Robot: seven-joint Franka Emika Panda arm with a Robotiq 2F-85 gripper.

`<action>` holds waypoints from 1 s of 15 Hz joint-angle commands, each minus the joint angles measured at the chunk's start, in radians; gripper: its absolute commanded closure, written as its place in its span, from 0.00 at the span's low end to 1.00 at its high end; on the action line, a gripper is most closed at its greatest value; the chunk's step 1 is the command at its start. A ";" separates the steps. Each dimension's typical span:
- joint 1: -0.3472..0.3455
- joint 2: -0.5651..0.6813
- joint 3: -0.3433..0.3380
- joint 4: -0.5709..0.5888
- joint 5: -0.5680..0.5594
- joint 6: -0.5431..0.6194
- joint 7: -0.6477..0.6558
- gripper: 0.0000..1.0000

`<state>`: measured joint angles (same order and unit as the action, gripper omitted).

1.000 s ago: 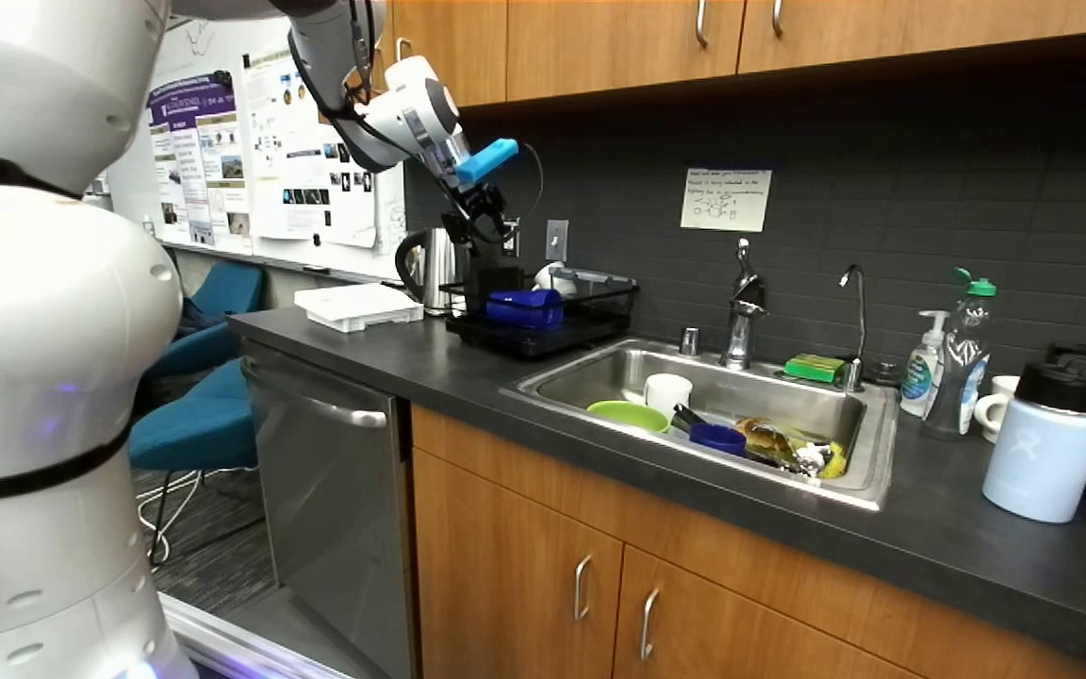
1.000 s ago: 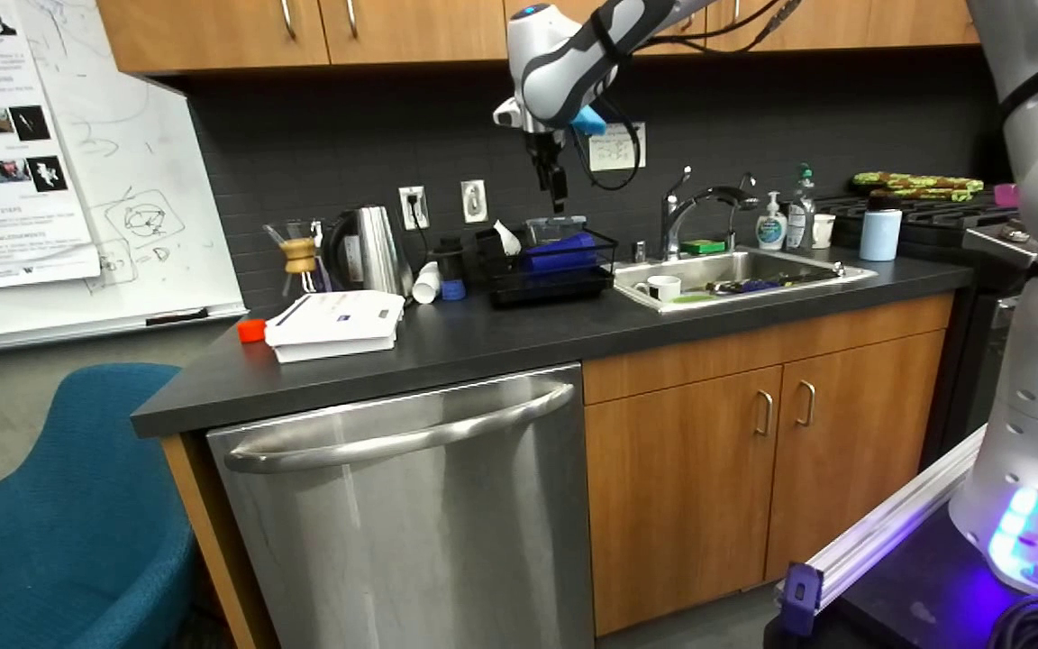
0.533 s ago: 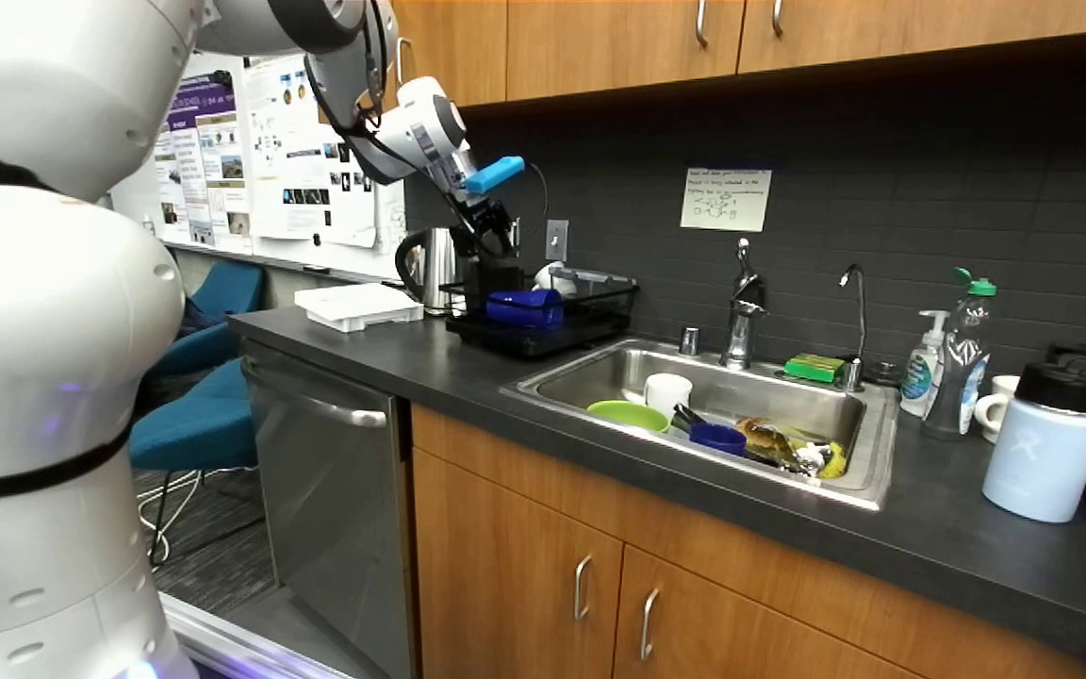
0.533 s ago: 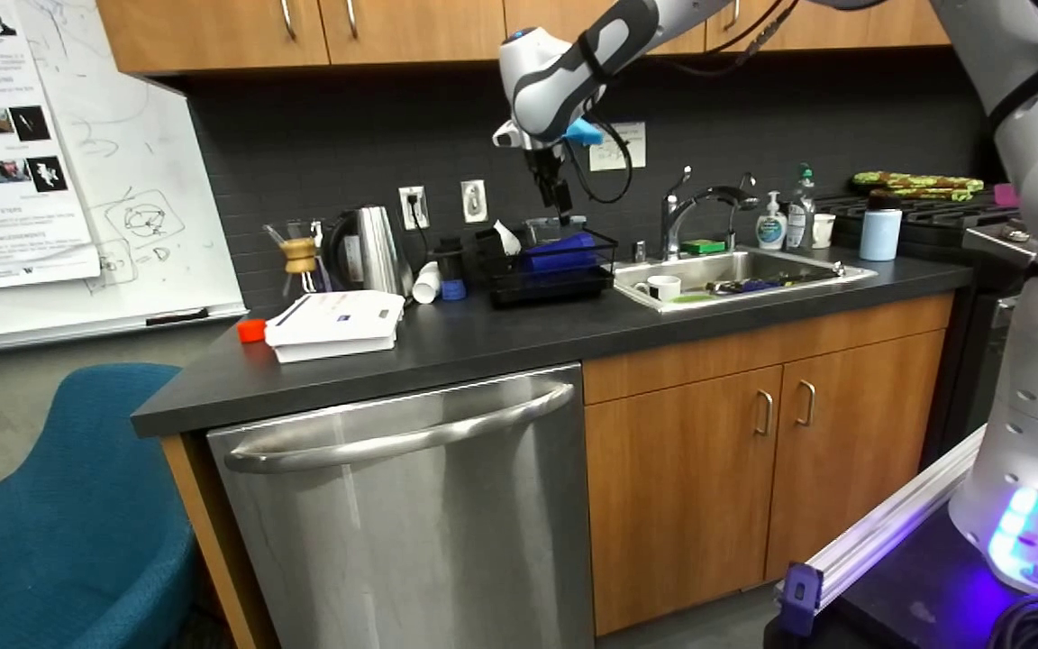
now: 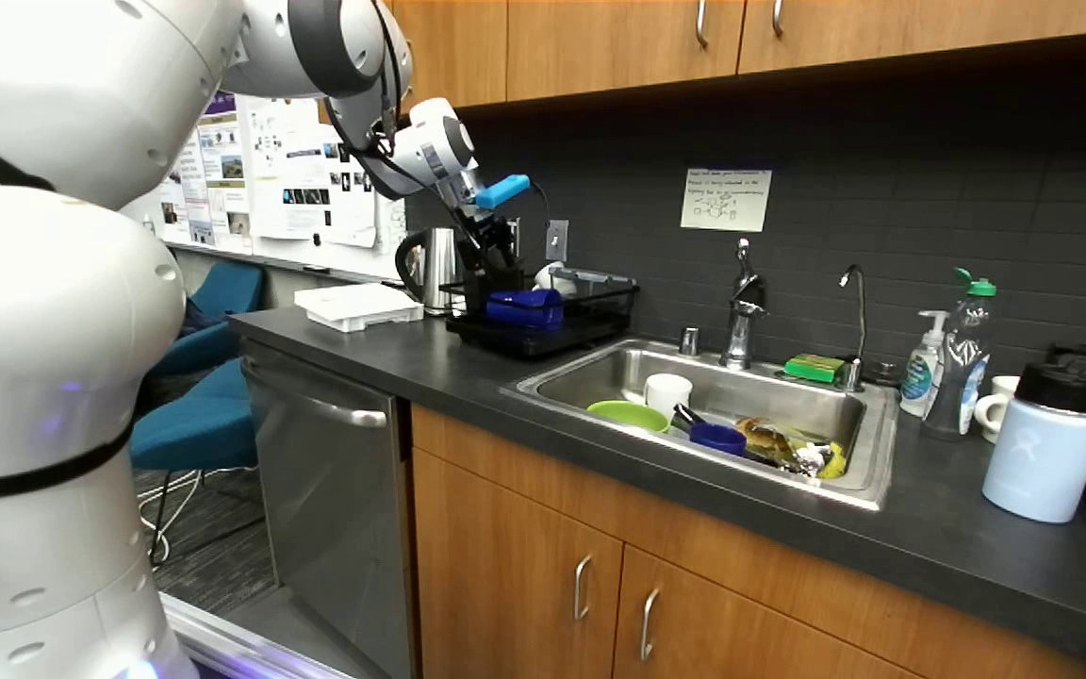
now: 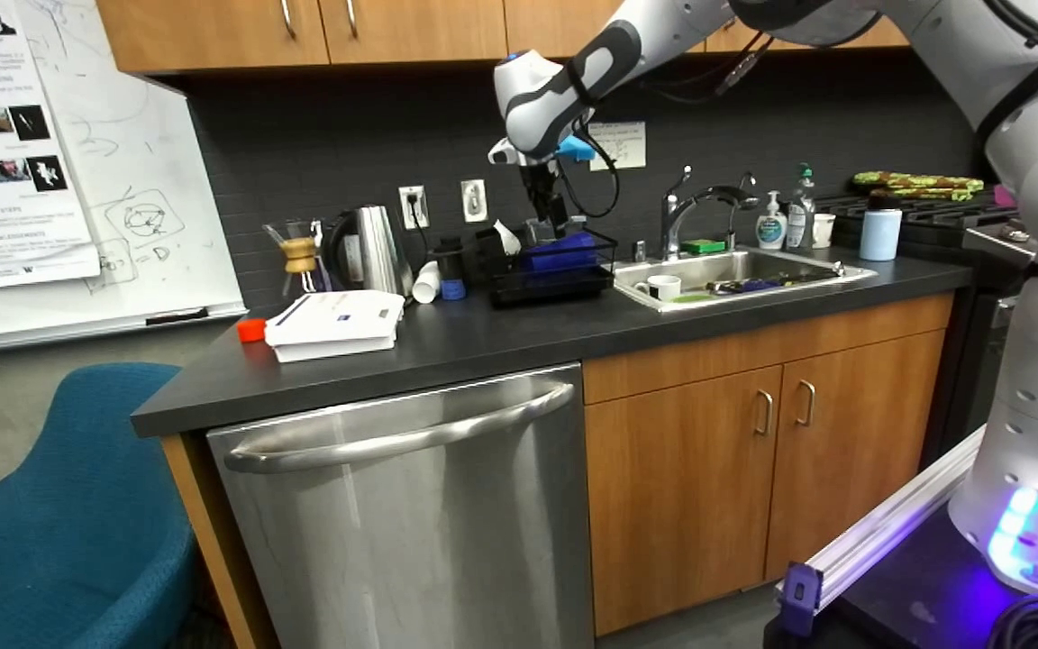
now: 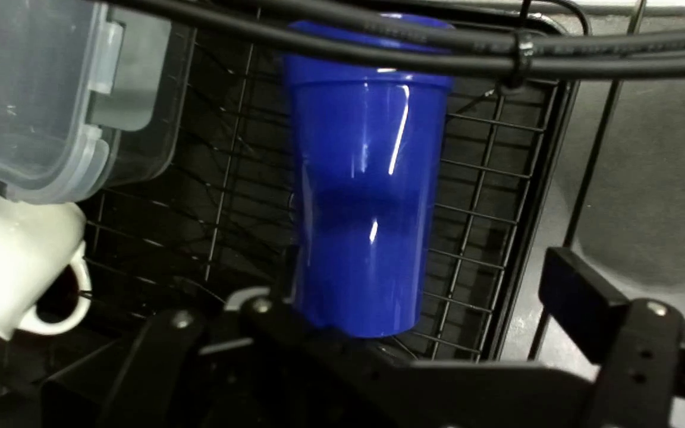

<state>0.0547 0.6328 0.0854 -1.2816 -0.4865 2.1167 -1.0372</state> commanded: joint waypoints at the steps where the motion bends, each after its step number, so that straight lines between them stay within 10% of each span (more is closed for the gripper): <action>1: 0.003 0.045 -0.011 0.080 0.047 -0.035 -0.076 0.00; 15: 0.006 0.174 -0.038 0.226 0.068 -0.043 -0.120 0.00</action>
<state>0.0541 0.7692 0.0625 -1.1206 -0.4477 2.0785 -1.1255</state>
